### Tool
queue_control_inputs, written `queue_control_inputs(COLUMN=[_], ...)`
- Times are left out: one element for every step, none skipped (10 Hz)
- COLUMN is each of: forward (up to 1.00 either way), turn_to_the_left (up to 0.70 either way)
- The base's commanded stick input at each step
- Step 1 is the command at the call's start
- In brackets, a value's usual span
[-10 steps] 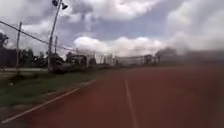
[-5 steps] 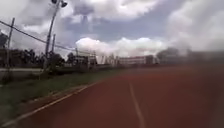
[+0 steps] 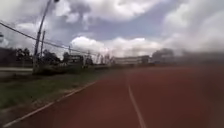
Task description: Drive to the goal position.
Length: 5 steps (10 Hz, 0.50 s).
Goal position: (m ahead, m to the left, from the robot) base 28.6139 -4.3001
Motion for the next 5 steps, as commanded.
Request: queue_control_inputs(forward=[1.0,1.0,1.0,1.0,1.0], turn_to_the_left=[0.0,0.0,0.0,0.0,0.0])
